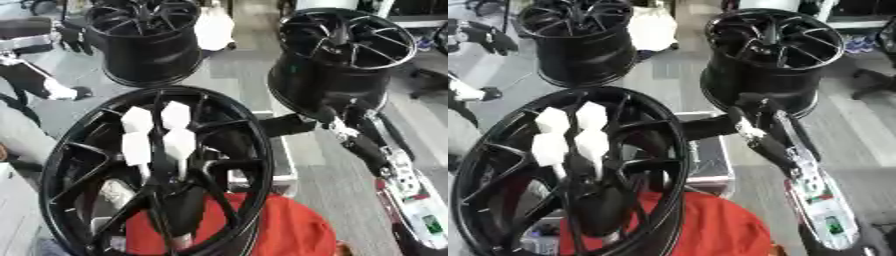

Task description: Pull the pin out of the wheel hub.

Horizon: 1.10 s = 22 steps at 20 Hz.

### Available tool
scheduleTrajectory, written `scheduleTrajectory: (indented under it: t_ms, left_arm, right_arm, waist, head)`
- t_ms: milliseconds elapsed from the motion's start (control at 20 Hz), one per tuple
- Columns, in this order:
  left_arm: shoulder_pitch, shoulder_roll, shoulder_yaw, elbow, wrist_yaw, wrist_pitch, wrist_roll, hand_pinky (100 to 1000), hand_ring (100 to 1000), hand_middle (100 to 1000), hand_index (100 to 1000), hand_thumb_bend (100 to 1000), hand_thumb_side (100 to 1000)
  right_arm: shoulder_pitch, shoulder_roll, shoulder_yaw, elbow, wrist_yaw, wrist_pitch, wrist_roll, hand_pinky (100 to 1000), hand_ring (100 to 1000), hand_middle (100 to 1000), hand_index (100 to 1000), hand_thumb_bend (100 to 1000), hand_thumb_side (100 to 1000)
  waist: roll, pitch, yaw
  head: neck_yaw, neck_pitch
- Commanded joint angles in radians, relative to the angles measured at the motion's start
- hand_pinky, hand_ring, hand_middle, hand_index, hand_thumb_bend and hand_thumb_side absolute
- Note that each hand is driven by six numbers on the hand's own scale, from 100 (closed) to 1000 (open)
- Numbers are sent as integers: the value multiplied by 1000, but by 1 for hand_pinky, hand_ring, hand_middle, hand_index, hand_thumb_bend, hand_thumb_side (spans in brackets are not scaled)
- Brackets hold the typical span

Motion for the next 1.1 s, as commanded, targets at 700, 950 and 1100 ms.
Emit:
scheduleTrajectory:
  t_ms: [700, 950, 1100]
  left_arm:
    - [16, 19, -133, -134, -11, -358, -342, 770, 781, 816, 902, 433, 348]
    - [22, 4, -131, -117, -22, -358, -342, 762, 764, 795, 885, 379, 293]
    - [30, -3, -143, -107, -26, -358, -342, 750, 742, 770, 863, 363, 310]
  right_arm:
    - [-14, -3, -4, -10, -3, -5, 4, 649, 650, 730, 812, 356, 512]
    - [-14, -3, -4, -10, -3, -5, 3, 649, 649, 731, 812, 357, 512]
    - [-14, -4, -4, -9, -4, -5, 3, 649, 649, 731, 812, 357, 513]
  waist:
    - [5, -11, -7]
    - [5, -9, -9]
    - [5, -7, -11]
  head:
    - [7, -8]
    - [8, -7]
    - [10, -10]
